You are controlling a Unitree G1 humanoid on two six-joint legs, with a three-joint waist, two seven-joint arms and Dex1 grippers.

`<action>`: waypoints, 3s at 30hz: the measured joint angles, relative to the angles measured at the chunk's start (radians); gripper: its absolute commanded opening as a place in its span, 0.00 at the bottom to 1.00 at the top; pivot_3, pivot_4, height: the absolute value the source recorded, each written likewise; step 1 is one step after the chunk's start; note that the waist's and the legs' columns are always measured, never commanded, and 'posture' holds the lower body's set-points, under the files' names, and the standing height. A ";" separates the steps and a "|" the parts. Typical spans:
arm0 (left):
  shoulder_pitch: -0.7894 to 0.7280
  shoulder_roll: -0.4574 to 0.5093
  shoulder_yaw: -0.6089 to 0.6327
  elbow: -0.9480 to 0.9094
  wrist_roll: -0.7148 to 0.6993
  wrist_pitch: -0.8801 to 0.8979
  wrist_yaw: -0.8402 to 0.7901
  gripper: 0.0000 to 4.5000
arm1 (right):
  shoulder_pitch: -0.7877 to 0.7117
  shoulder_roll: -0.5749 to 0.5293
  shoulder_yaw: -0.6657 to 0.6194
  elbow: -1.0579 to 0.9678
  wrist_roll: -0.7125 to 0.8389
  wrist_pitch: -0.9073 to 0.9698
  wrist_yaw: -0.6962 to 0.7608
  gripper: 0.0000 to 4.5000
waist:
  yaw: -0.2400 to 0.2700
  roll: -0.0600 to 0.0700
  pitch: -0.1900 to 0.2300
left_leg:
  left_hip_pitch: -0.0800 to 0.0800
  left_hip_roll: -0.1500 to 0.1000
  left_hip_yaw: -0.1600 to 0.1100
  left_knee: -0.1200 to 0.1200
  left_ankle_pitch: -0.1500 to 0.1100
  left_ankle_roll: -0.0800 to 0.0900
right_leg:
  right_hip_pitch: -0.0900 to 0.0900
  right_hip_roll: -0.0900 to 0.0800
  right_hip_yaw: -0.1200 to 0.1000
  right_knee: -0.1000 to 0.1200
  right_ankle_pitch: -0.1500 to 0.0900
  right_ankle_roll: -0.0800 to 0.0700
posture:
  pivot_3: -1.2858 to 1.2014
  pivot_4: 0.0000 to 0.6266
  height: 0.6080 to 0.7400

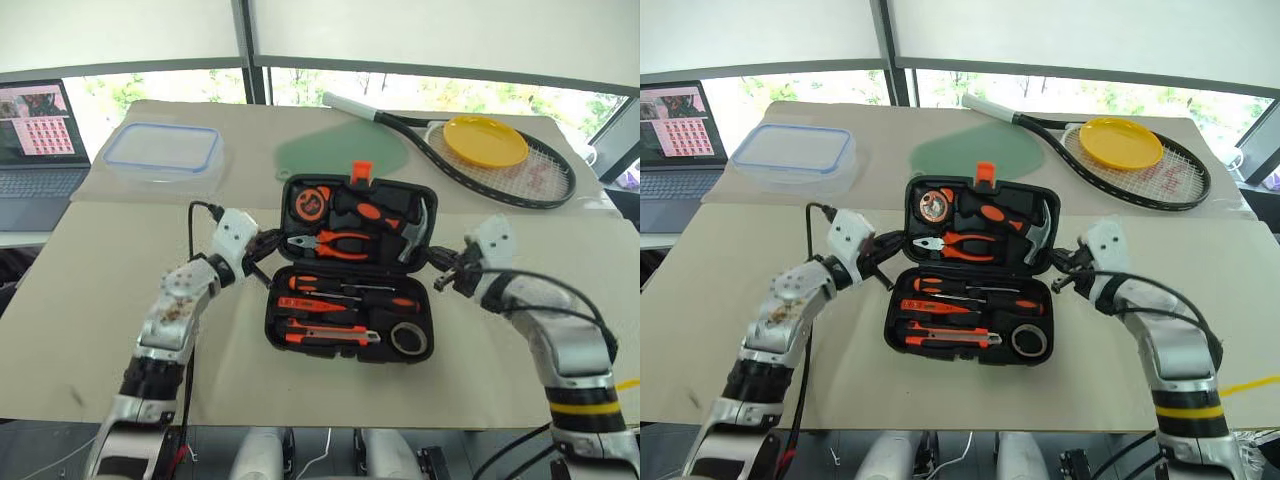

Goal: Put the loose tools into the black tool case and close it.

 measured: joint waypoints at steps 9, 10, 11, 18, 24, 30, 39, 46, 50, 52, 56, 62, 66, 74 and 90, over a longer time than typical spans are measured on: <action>0.181 -0.001 -0.003 -0.072 0.111 -0.264 0.134 0.00 | 0.205 -0.008 0.066 -0.006 -0.248 -0.519 -0.086 0.01 | -0.006 0.000 0.000 | 0.011 0.001 0.001 0.000 -0.004 0.007 | 0.008 0.000 0.001 -0.001 -0.001 -0.002 | 0.52 0.24 0.99; 0.203 0.000 -0.003 -0.085 0.121 -0.281 0.144 0.00 | 0.226 -0.022 0.071 0.007 -0.285 -0.591 -0.105 0.01 | -0.007 0.000 0.000 | 0.012 0.001 0.001 0.000 -0.004 0.007 | 0.008 0.000 0.001 0.000 -0.001 -0.002 | 0.52 0.24 0.99; 0.223 0.001 -0.003 -0.096 0.130 -0.295 0.151 0.00 | 0.243 -0.037 0.075 0.027 -0.326 -0.667 -0.125 0.01 | -0.008 0.000 0.000 | 0.013 0.001 0.001 0.000 -0.004 0.007 | 0.009 0.000 0.002 0.001 -0.002 -0.003 | 0.52 0.24 0.99; 0.361 0.026 0.057 -0.224 0.107 -0.238 0.168 0.58 | 0.387 -0.144 0.044 0.115 -0.461 -0.938 -0.174 0.40 | -0.007 0.000 -0.001 | 0.015 0.002 0.002 0.000 -0.003 0.006 | 0.009 0.000 0.002 0.003 -0.003 -0.004 | 0.52 0.24 0.99; 0.538 0.200 0.349 -0.557 -0.256 0.228 0.093 0.87 | 0.605 -0.228 -0.112 -0.100 -0.149 -0.704 0.020 0.69 | -0.026 0.001 -0.001 | 0.019 0.008 0.002 -0.001 -0.002 0.004 | 0.010 0.001 0.003 0.007 -0.005 -0.008 | 0.52 0.24 0.99; 0.487 0.473 0.461 -0.378 -0.447 0.476 -0.146 0.77 | 0.868 -0.393 -0.201 -0.297 0.183 -0.444 0.369 0.44 | 0.005 0.001 -0.002 | 0.028 0.008 -0.001 -0.002 -0.002 -0.001 | 0.014 0.002 -0.003 0.007 -0.016 -0.017 | 0.52 0.24 0.99; -0.095 0.357 -0.032 0.152 -0.117 0.126 -0.356 0.03 | 0.616 -0.370 0.016 -0.304 0.148 -0.376 0.461 0.00 | 0.018 -0.005 -0.003 | 0.019 0.002 0.000 0.000 -0.001 0.002 | 0.013 0.003 -0.001 0.005 -0.006 -0.011 | 0.52 0.24 0.99; -0.302 0.183 -0.195 0.392 0.037 -0.040 -0.408 0.01 | 0.475 -0.322 0.164 -0.238 0.031 -0.358 0.458 0.00 | 0.009 -0.006 -0.003 | 0.010 0.001 -0.001 0.002 -0.002 0.003 | 0.006 0.004 -0.001 0.004 -0.006 -0.008 | 0.52 0.24 0.99; -0.296 0.233 -0.203 0.353 0.033 -0.043 -0.543 0.01 | 0.360 -0.234 0.189 -0.158 -0.015 -0.307 0.390 0.00 | -0.011 -0.008 -0.002 | 0.010 0.002 -0.001 0.002 -0.001 0.002 | 0.005 0.005 0.000 0.005 -0.006 -0.008 | 0.52 0.24 0.99; -0.260 0.271 -0.215 0.256 0.006 -0.022 -0.646 0.01 | 0.308 -0.196 0.179 -0.118 -0.039 -0.283 0.322 0.00 | -0.016 -0.007 -0.002 | 0.010 0.003 -0.001 0.002 -0.001 0.002 | 0.005 0.003 0.000 0.006 -0.006 -0.008 | 0.52 0.24 0.99; -0.203 0.295 -0.218 0.122 -0.038 0.046 -0.716 0.01 | 0.274 -0.177 0.140 -0.076 -0.064 -0.245 0.248 0.00 | -0.002 -0.007 -0.001 | 0.009 0.002 -0.001 0.003 -0.002 0.004 | 0.006 0.002 0.000 0.006 -0.007 -0.007 | 0.52 0.24 0.99; -0.199 0.288 -0.204 0.095 -0.048 0.066 -0.696 0.01 | 0.305 -0.186 0.105 -0.114 -0.048 -0.213 0.242 0.00 | 0.005 -0.007 -0.001 | 0.009 0.002 -0.001 0.004 -0.003 0.005 | 0.006 0.002 0.000 0.007 -0.006 -0.006 | 0.52 0.24 0.99; -0.275 0.285 -0.139 0.054 -0.150 0.233 -0.699 0.01 | 0.361 -0.236 0.051 -0.198 0.035 -0.172 0.314 0.00 | 0.003 -0.007 -0.001 | 0.008 0.002 -0.002 0.005 -0.003 0.005 | 0.006 0.003 -0.001 0.007 -0.006 -0.006 | 0.52 0.24 0.99; -0.184 0.351 -0.307 -0.188 -0.147 0.220 -0.833 0.01 | 0.376 -0.326 0.065 -0.423 0.216 -0.035 0.452 0.00 | -0.002 -0.006 -0.002 | 0.013 0.002 -0.002 0.004 -0.003 0.005 | 0.009 0.004 0.000 0.007 -0.007 -0.007 | 0.52 0.24 0.99; -0.232 0.281 -0.353 -0.103 -0.062 0.058 -0.799 0.01 | 0.222 -0.270 0.310 -0.292 0.051 -0.054 0.452 0.00 | 0.004 -0.006 -0.006 | 0.019 0.002 -0.002 0.005 -0.003 0.005 | 0.016 0.003 0.001 0.007 -0.007 -0.007 | 0.52 0.24 0.99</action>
